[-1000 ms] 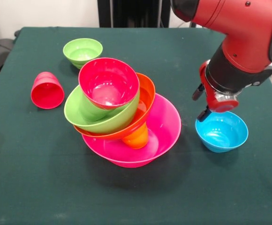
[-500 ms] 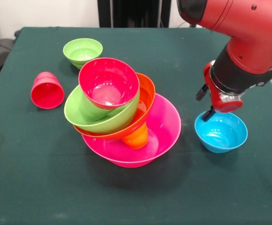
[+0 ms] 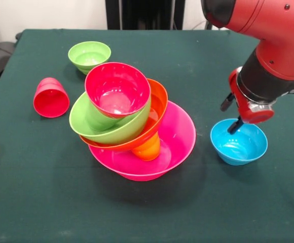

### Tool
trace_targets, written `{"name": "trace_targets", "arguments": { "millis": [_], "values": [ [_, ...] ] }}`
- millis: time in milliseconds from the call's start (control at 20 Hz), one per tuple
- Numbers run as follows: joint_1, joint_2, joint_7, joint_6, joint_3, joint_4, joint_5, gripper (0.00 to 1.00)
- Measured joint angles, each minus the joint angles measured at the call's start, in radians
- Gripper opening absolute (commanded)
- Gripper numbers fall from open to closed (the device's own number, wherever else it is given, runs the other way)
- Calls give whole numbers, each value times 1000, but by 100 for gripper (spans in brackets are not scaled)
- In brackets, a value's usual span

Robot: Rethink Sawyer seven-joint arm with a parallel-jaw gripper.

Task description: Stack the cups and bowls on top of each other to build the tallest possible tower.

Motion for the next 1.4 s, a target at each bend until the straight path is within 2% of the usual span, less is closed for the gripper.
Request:
{"name": "trace_targets", "arguments": {
  "millis": [400,900,1400],
  "values": [
    [2,0,0,-4,0,-1,7,100],
    [2,2,0,-78,0,-1,7,100],
    [2,13,0,-88,0,-1,7,100]
  ]
}}
